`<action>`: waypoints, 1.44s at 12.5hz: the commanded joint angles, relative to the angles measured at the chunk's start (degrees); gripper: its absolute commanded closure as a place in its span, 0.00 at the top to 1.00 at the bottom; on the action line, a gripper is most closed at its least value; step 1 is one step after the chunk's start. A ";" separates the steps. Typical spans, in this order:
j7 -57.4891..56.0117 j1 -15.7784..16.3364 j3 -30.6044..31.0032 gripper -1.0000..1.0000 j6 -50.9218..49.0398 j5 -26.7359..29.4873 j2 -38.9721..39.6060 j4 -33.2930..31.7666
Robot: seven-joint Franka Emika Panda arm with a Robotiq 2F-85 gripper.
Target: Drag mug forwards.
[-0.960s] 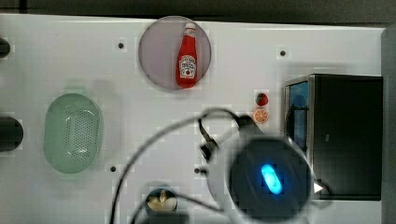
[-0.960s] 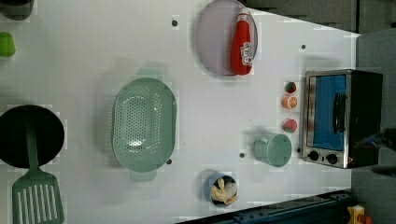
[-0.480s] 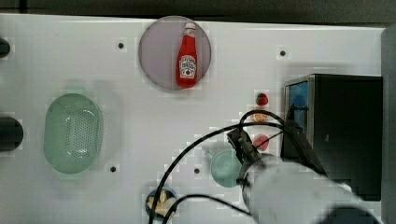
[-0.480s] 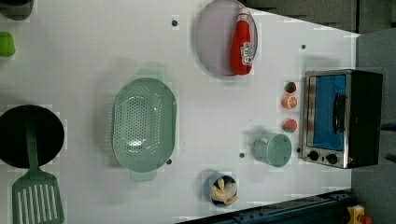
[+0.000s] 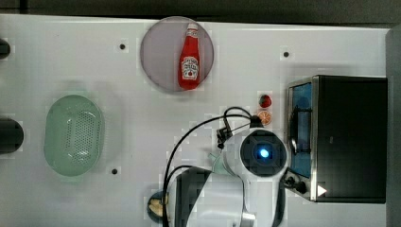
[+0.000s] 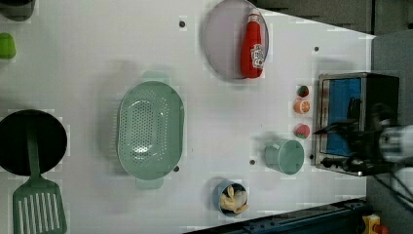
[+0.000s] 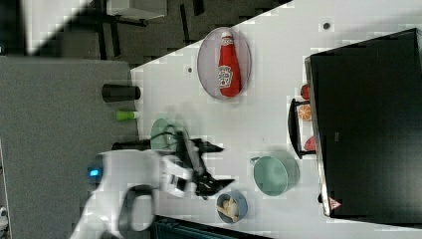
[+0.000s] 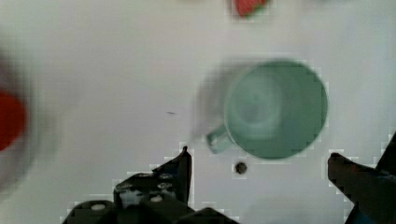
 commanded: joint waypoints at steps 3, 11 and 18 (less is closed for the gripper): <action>15.42 -0.38 -2.05 1.00 9.62 -1.37 8.39 -1.38; 25.29 -0.52 -1.96 1.00 24.84 -1.22 23.95 -0.73; 25.29 -0.46 -1.76 0.35 26.20 -1.22 24.51 -0.50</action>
